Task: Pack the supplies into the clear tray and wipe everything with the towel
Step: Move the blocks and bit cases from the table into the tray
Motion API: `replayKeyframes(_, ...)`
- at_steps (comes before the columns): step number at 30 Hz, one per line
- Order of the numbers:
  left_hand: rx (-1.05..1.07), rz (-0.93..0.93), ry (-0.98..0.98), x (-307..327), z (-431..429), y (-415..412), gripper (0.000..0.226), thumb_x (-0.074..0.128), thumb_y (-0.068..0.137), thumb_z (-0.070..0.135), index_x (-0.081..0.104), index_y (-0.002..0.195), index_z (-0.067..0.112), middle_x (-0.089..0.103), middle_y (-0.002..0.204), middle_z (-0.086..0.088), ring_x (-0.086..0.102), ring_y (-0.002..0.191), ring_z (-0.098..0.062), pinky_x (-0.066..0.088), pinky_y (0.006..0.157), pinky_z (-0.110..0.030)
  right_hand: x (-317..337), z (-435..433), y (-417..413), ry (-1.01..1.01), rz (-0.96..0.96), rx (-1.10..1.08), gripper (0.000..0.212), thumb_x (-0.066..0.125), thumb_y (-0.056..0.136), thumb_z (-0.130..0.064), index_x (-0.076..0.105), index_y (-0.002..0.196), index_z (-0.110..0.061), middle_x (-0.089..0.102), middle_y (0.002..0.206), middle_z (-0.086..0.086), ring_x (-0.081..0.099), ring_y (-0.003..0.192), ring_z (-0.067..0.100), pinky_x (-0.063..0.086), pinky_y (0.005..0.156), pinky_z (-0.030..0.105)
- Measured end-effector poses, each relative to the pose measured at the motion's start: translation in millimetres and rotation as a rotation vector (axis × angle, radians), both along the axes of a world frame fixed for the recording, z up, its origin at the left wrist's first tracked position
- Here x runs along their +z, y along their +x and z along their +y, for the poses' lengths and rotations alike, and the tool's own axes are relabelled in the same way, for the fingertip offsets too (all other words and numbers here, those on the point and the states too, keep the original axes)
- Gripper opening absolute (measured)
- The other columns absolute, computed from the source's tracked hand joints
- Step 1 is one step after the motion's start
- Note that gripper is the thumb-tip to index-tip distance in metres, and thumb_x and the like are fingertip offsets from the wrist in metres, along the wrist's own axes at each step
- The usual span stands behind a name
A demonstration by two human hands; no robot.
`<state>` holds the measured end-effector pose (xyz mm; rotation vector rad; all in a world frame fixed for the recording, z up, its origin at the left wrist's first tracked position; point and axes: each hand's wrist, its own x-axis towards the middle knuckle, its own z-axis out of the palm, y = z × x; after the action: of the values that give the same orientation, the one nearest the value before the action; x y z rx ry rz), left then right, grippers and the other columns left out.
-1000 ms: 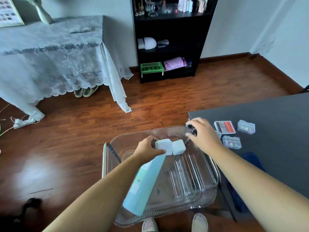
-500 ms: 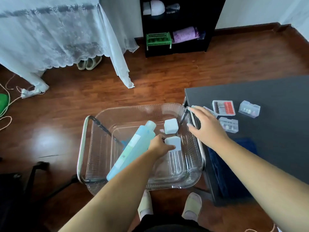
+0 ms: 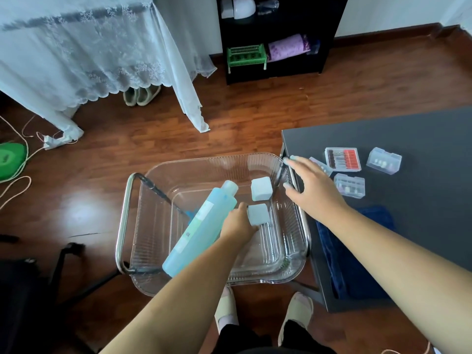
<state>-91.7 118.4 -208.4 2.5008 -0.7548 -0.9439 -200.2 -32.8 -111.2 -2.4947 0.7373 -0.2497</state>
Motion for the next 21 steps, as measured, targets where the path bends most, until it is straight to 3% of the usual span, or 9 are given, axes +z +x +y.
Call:
replayKeyframes(3,0.058,0.001,-0.025,1,2,-3,0.060,0.076,0.076,0.026,0.043,0.126,0.014,0.063,0.118,-0.011,0.059,0.108,-0.029,0.049,0.089,-0.040,1,1,1,-0.003,0.000,-0.010,0.052,0.058,0.089,-0.023,0.045,0.139,-0.020,0.043,0.145,-0.002,0.036,0.133,0.017,0.030,0.104,0.029)
replayKeyframes(8,0.268,0.211,-0.066,-3,-6,-4,0.056,0.074,0.079,0.027,0.046,0.126,0.012,0.062,0.120,-0.009,0.059,0.109,-0.026,0.049,0.096,-0.041,-3,1,1,0.004,0.004,-0.016,0.051,0.057,0.089,-0.022,0.045,0.139,-0.021,0.042,0.145,-0.003,0.035,0.133,0.016,0.026,0.101,0.024)
replayKeyframes(21,0.286,0.241,-0.108,-15,-26,4,0.050,0.073,0.080,0.025,0.047,0.121,0.014,0.064,0.113,-0.007,0.061,0.099,-0.023,0.050,0.085,-0.036,-11,-1,2,0.049,-0.080,-0.039,0.047,0.059,0.088,-0.018,0.051,0.134,-0.021,0.047,0.142,-0.002,0.037,0.133,0.016,0.025,0.102,0.023)
